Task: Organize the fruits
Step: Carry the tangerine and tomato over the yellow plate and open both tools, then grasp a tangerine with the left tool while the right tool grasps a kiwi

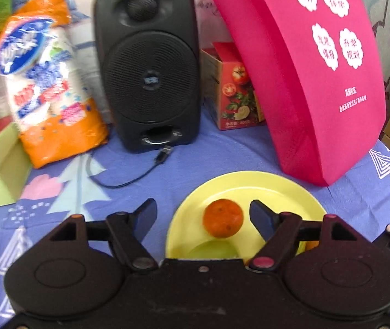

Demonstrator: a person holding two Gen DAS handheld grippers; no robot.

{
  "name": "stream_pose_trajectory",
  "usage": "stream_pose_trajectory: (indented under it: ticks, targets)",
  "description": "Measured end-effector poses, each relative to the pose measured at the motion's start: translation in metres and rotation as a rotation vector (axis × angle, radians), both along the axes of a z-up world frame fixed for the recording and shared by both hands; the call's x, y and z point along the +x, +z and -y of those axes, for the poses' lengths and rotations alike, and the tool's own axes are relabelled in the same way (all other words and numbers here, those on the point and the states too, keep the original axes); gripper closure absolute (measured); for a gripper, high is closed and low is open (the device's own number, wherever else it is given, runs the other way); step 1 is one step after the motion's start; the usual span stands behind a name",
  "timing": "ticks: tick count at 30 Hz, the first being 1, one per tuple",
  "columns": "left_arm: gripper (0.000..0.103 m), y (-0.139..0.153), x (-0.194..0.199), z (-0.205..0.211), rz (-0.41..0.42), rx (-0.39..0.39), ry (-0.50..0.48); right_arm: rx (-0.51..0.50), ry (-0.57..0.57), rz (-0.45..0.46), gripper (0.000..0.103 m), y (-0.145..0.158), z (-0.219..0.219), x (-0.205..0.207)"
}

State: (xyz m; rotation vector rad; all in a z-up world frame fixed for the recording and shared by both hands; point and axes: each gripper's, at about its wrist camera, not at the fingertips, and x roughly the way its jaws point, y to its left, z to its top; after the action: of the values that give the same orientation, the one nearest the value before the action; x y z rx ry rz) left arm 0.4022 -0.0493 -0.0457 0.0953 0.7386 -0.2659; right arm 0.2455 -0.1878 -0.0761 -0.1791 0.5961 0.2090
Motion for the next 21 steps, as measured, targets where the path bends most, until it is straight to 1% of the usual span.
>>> stream_pose_trajectory:
  ticks: [6, 11, 16, 21]
  targets:
    - [0.028, 0.012, -0.042, -0.038, 0.033, -0.016, 0.036, 0.043, 0.025, 0.000, 0.058, 0.004, 0.003, -0.032]
    - [0.028, 0.011, -0.088, -0.067, 0.048, -0.018, 0.082, 0.061, 0.079, -0.013, 0.058, 0.002, -0.005, -0.061]
    - [0.028, -0.005, -0.127, -0.079, 0.030, 0.013, 0.123, 0.062, 0.111, -0.049, 0.058, -0.006, -0.019, -0.079]
    - [0.029, -0.023, -0.164, -0.080, 0.028, 0.059, 0.111, 0.063, 0.131, -0.072, 0.058, -0.014, -0.033, -0.089]
